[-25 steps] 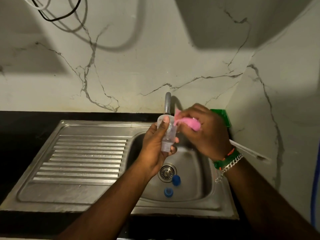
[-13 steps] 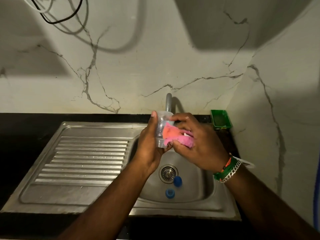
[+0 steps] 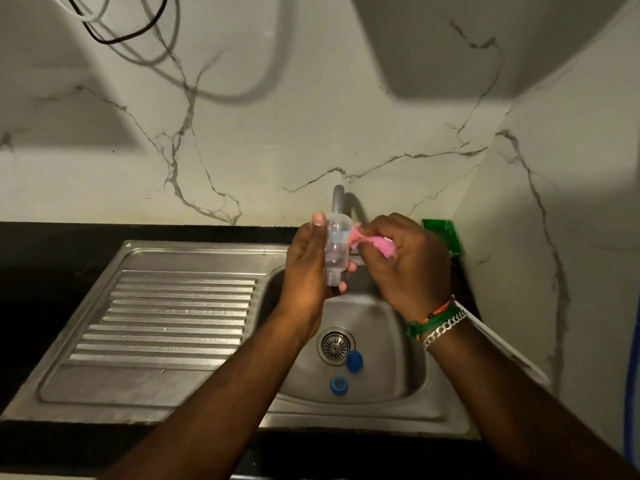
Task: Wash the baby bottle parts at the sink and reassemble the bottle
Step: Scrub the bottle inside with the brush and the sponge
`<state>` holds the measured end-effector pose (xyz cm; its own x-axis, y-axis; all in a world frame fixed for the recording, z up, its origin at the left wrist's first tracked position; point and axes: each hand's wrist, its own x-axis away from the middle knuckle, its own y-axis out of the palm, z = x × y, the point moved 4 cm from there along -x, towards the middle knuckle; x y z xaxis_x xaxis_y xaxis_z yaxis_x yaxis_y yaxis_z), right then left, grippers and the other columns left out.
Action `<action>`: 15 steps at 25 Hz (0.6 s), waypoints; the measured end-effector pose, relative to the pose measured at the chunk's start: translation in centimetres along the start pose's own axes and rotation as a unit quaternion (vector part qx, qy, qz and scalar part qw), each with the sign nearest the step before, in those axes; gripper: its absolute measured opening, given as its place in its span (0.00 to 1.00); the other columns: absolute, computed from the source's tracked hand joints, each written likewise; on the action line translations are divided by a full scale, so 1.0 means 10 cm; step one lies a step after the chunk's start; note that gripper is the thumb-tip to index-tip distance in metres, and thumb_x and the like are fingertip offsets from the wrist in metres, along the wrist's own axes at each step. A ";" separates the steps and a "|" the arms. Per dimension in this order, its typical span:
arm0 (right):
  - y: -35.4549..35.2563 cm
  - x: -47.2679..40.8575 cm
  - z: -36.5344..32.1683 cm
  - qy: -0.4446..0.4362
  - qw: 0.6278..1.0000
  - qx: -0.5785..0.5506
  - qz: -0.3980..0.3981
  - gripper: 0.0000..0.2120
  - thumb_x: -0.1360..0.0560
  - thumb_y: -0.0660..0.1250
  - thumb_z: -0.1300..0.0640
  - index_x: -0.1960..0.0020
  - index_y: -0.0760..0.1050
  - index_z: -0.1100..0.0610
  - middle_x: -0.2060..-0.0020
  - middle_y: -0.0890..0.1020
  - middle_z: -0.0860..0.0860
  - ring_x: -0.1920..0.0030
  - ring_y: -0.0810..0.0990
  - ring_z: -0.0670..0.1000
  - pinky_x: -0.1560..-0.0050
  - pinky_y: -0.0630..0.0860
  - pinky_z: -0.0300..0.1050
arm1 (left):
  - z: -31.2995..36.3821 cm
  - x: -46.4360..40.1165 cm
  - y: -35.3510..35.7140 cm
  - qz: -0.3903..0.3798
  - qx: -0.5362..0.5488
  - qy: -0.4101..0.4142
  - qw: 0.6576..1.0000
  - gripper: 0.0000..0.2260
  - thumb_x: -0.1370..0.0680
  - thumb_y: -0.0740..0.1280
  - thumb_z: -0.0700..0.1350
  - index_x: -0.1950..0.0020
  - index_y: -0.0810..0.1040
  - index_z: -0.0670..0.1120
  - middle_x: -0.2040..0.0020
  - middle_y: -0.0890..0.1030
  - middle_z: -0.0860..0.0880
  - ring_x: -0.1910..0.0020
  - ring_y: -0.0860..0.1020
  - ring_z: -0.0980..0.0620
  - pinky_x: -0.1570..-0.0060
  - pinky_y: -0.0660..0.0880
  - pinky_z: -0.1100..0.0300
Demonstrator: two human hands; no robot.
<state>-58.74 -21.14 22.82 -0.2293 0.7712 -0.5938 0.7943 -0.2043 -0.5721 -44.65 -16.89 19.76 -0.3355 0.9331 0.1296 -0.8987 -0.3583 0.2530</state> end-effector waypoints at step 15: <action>0.01 -0.04 -0.08 -0.009 0.999 0.026 0.019 0.12 0.21 0.69 0.51 0.40 0.83 0.50 0.49 0.83 0.49 0.60 0.82 0.49 0.66 0.80 0.45 | -0.23 0.03 -0.07 -0.027 -0.062 -0.024 0.997 0.19 0.20 0.63 0.63 0.39 0.75 0.50 0.47 0.86 0.46 0.55 0.85 0.49 0.65 0.78 0.57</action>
<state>-58.15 -21.04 23.48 -0.2099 0.7508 -0.6263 0.7722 -0.2657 -0.5772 -44.77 -16.30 17.38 -0.2747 0.9470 0.1663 -0.9441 -0.2984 0.1400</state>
